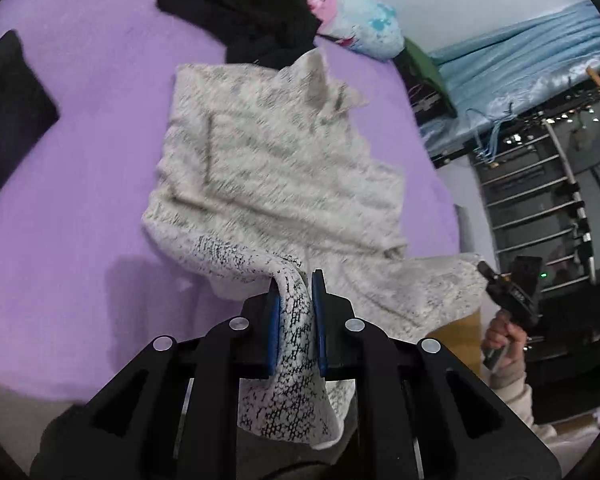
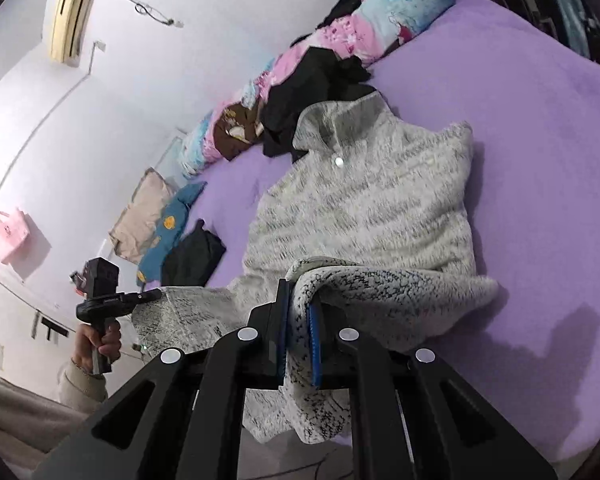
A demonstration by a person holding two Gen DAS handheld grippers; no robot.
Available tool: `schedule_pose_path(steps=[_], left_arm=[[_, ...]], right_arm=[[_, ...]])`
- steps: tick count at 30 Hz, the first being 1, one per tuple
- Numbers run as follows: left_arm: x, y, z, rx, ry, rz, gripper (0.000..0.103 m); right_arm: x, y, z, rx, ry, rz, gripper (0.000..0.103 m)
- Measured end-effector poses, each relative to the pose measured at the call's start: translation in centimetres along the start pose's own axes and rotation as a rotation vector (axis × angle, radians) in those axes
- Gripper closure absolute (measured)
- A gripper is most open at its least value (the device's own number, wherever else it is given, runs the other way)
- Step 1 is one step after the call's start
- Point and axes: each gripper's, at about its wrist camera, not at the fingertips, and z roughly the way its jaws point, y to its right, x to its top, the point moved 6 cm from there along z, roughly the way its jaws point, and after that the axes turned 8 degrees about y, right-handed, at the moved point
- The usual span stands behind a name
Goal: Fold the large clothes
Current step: 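Lower the hem onto the collar and open both grippers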
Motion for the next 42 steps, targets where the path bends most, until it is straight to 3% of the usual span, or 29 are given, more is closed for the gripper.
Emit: schedule_pose_path(steps=[6,15,24,28,34,42], left_arm=[[4.7,2.3,0.2,0.031,0.036,0.07,0.091],[11.1,2.5,2.0,0.112,0.061,0.129,0.091],[17.2,-0.4,3.0,0.112,0.091,0.049,0.091],[18.9,-2.1,4.8,0.117,0.085,0.012,0.091],[20.9,-5.6,8.4,0.24,0.057,0.01,0.091],[21.1,-8.5,12.8,0.296,0.029,0.012,0.091]], right_arm=[[3.6,0.0,0.6,0.011,0.027,0.006,0.094],[8.9,2.0,2.7,0.038,0.068,0.066,0.095],[13.6,4.0,4.9,0.042,0.117,0.103,0.095],[14.5,5.9,6.2,0.019,0.121,0.133,0.095],[15.3,9.2,8.0,-0.019,0.142,0.179,0.095],[13.7,14.9,10.4,-0.081,0.138,0.273,0.095]])
